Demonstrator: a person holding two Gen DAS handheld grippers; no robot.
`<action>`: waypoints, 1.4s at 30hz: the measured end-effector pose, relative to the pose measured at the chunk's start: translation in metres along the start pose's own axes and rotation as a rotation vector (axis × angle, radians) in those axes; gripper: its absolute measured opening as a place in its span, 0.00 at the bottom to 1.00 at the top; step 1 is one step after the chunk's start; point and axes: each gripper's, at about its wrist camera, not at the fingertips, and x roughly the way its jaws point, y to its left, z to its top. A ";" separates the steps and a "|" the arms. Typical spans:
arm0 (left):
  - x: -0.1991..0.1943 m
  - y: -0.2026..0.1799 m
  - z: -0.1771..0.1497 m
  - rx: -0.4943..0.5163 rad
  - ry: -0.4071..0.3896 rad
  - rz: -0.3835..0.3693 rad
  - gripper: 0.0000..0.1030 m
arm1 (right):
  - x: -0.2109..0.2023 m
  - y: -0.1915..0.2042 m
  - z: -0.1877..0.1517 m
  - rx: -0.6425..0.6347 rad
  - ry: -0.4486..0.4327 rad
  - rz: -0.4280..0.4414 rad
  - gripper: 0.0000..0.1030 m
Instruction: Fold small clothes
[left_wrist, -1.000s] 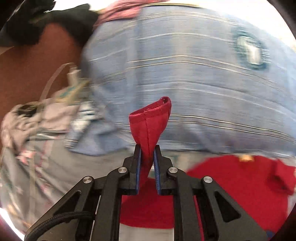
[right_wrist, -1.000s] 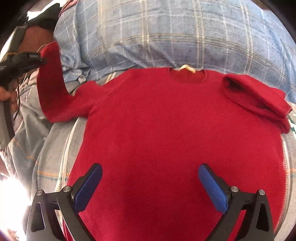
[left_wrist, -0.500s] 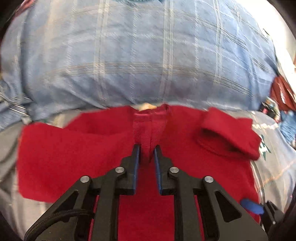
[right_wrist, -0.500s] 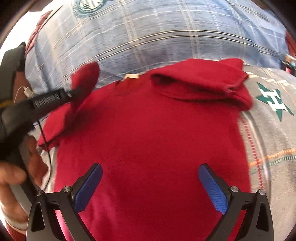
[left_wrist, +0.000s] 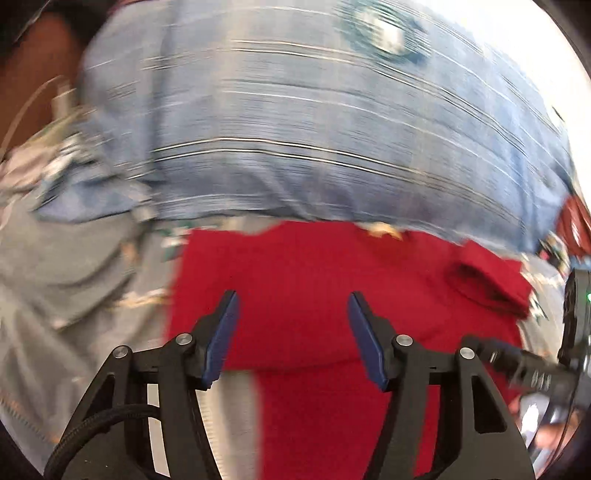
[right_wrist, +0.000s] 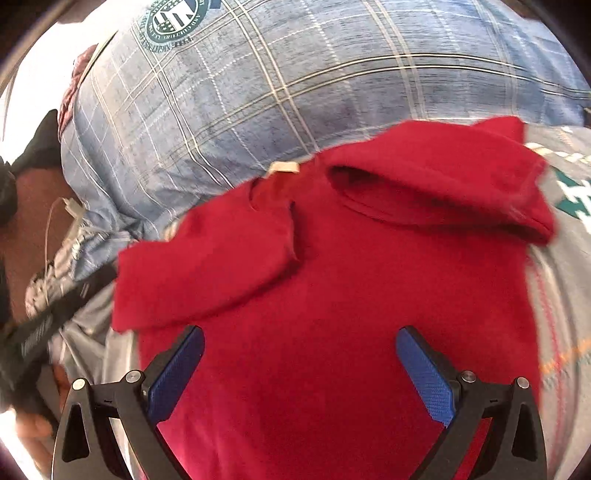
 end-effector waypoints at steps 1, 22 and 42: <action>-0.002 0.010 -0.002 -0.022 -0.003 0.016 0.59 | 0.004 0.003 0.005 -0.002 -0.002 -0.009 1.00; 0.012 0.079 -0.027 -0.185 -0.086 0.199 0.59 | -0.007 -0.090 0.120 0.064 -0.167 -0.392 0.79; 0.019 0.098 -0.030 -0.228 -0.090 0.242 0.59 | 0.015 0.038 0.073 -0.401 -0.125 -0.288 0.06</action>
